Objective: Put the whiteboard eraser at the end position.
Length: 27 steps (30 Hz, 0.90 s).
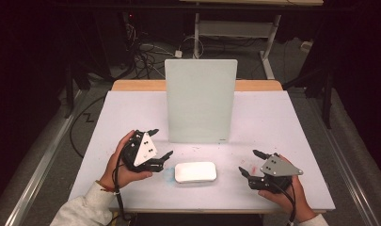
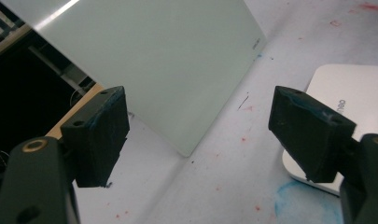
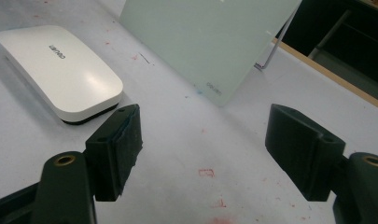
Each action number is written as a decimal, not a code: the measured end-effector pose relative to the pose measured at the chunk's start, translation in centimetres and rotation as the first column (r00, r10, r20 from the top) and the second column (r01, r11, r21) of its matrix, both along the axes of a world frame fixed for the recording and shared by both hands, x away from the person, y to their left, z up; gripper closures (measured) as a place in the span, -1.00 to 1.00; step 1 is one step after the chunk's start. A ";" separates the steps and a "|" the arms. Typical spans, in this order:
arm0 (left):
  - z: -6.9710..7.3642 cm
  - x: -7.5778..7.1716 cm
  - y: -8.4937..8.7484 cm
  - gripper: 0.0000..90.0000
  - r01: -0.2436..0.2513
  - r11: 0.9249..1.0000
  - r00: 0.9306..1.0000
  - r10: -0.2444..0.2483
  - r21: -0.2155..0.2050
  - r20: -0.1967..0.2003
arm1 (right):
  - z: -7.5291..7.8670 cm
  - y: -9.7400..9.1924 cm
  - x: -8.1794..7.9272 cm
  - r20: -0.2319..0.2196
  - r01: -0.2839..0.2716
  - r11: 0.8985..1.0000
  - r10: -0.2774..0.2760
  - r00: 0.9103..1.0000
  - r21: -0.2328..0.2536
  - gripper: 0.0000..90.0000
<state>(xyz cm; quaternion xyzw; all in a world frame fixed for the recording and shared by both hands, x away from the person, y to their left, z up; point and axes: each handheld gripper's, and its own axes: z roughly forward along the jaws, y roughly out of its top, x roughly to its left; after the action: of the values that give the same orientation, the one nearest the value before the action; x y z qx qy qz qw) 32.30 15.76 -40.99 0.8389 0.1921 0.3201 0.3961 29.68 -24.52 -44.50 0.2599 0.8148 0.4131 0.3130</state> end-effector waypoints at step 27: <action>-3.8 -1.6 4.6 -0.63 -0.143 0.990 0.990 0.142 0.015 0.016 | -0.1 -1.2 -0.3 -0.002 0.058 0.998 -0.058 0.998 0.002 -0.39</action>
<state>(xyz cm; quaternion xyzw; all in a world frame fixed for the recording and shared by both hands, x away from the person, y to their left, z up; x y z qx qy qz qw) 30.68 20.34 -44.77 0.8238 0.2459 0.3555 0.3668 29.38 -25.72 -44.63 0.2840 0.8068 0.4044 0.3238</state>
